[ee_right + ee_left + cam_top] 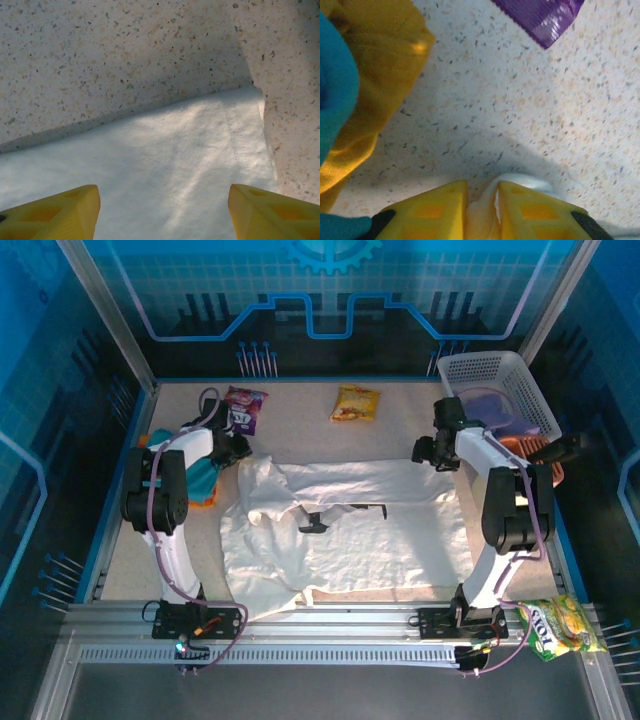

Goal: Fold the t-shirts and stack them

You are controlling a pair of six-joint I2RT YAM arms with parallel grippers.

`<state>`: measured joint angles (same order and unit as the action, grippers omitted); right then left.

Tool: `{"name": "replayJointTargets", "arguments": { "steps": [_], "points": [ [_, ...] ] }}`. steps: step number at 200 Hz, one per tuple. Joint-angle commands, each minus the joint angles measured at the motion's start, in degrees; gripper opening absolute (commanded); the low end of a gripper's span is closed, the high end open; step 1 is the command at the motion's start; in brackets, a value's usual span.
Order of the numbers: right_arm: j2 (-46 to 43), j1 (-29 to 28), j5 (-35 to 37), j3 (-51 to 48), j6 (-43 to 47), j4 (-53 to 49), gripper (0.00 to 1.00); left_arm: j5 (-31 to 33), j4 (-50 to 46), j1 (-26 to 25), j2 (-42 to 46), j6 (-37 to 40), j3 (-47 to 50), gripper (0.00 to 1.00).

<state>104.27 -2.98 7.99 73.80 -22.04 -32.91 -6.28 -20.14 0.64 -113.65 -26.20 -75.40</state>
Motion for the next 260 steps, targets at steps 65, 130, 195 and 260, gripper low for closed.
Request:
{"name": "replayJointTargets", "arguments": {
  "steps": [65, 130, 195, 260],
  "points": [
    [10.34, -0.04, 2.2, 7.34, -1.83, -4.5, 0.58, 1.71, -0.91, 0.57, 6.13, -0.61, 3.06, 0.03],
    [12.02, 2.55, 4.55, 7.52, -4.44, -5.5, 0.49, 9.13, -8.25, 0.59, 14.82, 0.62, 4.93, 0.0],
    [10.3, 4.56, 4.62, 5.3, -6.45, -4.43, 0.47, 14.75, -13.07, 1.41, 20.3, 0.36, 8.81, 0.01],
    [10.17, 4.97, 4.36, 5.43, -6.17, -4.15, 0.47, 15.22, -14.57, 2.67, 16.18, 1.7, 9.57, 0.26]
  ]
}}
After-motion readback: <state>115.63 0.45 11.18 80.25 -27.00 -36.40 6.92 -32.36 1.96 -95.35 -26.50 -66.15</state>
